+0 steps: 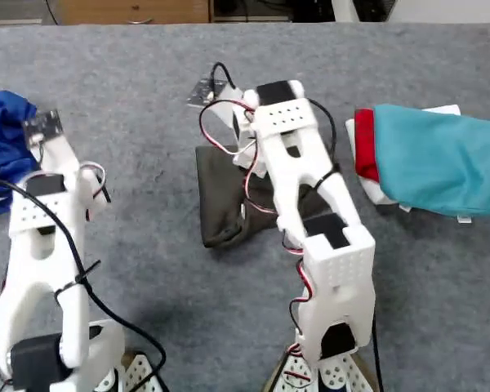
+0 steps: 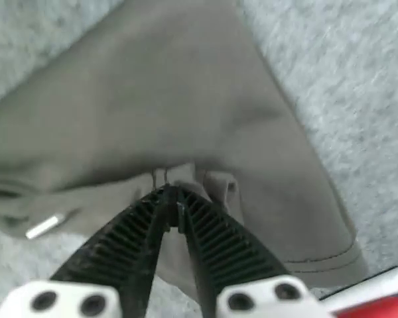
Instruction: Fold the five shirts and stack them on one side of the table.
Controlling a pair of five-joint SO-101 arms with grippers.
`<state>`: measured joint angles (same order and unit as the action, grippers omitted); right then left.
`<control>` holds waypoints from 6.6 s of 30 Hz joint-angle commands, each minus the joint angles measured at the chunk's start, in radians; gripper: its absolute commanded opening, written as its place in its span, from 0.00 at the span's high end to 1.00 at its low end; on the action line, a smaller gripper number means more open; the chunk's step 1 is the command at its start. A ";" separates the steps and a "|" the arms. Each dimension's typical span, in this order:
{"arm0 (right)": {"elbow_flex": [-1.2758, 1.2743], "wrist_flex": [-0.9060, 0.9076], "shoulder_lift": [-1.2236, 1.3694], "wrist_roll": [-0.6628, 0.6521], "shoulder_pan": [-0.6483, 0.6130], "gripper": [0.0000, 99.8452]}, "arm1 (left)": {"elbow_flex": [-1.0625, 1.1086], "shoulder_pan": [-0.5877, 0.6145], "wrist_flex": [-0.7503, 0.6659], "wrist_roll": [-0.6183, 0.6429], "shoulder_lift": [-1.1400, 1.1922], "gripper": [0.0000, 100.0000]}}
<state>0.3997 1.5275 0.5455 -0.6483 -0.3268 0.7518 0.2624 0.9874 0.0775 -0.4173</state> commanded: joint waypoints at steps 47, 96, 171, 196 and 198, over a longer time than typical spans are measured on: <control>-0.076 0.259 0.004 -0.236 0.277 1.00 | 0.178 0.005 -0.379 0.015 0.008 0.98; -0.331 0.094 -0.093 -0.141 0.308 1.00 | 0.184 -0.060 -0.379 0.014 0.005 0.98; -0.693 -0.453 -0.300 0.936 0.209 0.64 | 0.086 -0.230 -0.422 -0.043 0.174 0.98; 0.203 0.180 -0.162 0.637 0.381 1.00 | 0.086 -0.230 -0.423 -0.083 0.171 0.98; 0.329 0.226 -0.160 0.600 0.421 1.00 | 0.086 -0.232 -0.423 -0.083 0.171 0.98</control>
<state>0.4933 1.6809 0.3936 0.0008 0.0322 0.8424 0.0230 0.5762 0.0008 -0.2102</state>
